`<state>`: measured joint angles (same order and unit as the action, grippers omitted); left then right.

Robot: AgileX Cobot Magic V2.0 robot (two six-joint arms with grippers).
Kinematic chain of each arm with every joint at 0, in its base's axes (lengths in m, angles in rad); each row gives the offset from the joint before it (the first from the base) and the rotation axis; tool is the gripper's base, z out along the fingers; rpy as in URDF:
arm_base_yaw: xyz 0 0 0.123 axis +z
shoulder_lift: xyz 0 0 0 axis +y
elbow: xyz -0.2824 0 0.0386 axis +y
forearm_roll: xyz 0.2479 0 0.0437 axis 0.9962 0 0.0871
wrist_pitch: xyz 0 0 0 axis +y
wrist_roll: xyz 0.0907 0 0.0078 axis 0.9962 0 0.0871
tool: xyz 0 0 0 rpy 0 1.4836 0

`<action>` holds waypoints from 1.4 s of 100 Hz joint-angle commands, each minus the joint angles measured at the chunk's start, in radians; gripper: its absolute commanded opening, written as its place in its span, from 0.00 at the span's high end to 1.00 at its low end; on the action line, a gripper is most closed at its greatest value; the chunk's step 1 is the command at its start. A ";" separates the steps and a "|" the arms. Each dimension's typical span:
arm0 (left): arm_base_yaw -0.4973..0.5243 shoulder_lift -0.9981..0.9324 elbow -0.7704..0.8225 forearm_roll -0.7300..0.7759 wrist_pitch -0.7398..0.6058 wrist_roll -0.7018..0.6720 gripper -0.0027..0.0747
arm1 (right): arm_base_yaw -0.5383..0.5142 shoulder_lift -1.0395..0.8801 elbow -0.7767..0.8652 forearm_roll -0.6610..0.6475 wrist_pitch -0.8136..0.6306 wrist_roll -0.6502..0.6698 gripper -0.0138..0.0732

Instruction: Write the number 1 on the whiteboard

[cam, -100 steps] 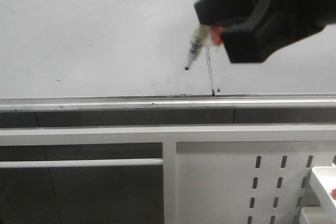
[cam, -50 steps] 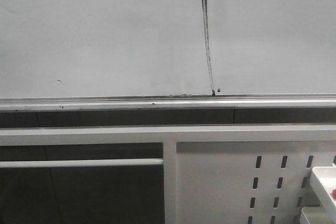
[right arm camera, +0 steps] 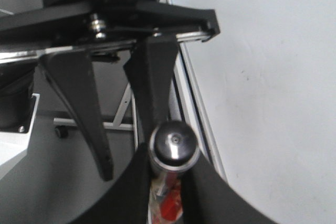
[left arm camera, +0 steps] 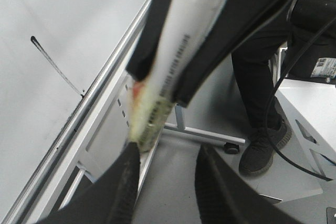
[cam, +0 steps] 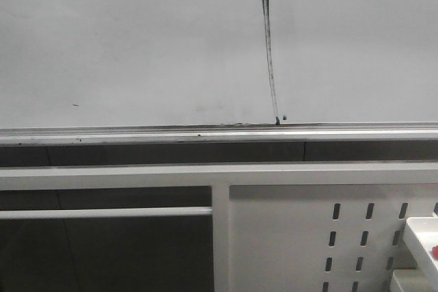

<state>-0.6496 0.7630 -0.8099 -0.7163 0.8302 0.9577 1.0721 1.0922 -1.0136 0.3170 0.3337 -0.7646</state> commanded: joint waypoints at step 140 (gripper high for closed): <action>0.002 0.060 -0.030 -0.039 -0.064 0.004 0.65 | 0.004 -0.019 -0.037 0.033 -0.066 -0.009 0.93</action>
<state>-0.6496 0.8263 -0.8099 -0.7148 0.8056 0.9630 1.0745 1.0922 -1.0174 0.3451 0.3388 -0.7729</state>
